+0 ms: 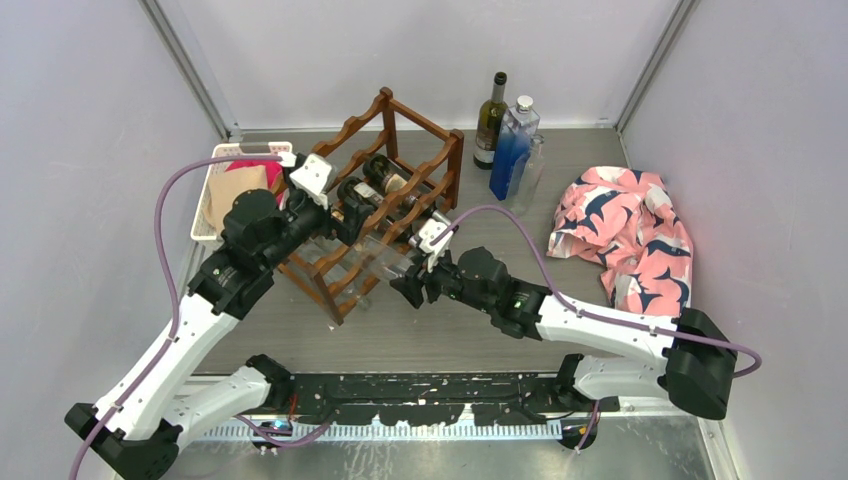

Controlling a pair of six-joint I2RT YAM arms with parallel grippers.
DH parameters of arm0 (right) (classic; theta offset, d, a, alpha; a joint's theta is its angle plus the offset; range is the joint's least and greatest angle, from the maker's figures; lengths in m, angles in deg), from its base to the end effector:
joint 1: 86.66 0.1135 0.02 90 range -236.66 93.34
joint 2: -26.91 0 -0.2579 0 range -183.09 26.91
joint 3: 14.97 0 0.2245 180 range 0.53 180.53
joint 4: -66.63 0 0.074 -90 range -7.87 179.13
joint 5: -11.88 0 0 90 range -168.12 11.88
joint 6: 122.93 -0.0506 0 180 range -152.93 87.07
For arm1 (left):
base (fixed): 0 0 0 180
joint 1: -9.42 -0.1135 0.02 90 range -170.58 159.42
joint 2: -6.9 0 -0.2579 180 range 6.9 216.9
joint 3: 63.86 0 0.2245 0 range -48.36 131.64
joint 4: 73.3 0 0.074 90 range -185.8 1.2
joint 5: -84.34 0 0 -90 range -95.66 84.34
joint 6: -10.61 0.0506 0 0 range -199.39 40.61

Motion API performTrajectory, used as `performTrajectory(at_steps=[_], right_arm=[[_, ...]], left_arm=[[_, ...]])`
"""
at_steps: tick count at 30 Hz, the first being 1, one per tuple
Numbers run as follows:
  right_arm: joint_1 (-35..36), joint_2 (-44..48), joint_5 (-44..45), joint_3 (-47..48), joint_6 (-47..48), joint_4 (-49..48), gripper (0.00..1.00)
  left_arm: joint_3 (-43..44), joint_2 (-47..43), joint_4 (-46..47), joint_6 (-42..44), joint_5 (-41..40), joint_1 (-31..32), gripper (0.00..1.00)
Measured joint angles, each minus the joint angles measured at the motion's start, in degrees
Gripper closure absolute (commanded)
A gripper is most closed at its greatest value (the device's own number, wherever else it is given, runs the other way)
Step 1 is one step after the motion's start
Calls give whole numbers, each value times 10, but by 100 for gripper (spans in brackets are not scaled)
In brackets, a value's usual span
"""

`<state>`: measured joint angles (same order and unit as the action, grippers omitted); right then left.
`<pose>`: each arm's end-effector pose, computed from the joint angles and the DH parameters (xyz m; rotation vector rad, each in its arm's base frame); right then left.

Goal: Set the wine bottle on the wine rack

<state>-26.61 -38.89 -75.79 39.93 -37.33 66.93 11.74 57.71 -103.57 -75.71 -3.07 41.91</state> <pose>0.1300 0.2216 0.2821 -0.8282 1.6348 0.7711 0.1547 -0.1012 0.3956 0.5553 1.5891 -0.4173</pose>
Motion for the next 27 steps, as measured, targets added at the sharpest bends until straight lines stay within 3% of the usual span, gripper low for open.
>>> performTrajectory(at_steps=[27], right_arm=[[10,-31,16,-1,14,-41,99]], left_arm=[[-14,-3,14,19,-15,0,3]])
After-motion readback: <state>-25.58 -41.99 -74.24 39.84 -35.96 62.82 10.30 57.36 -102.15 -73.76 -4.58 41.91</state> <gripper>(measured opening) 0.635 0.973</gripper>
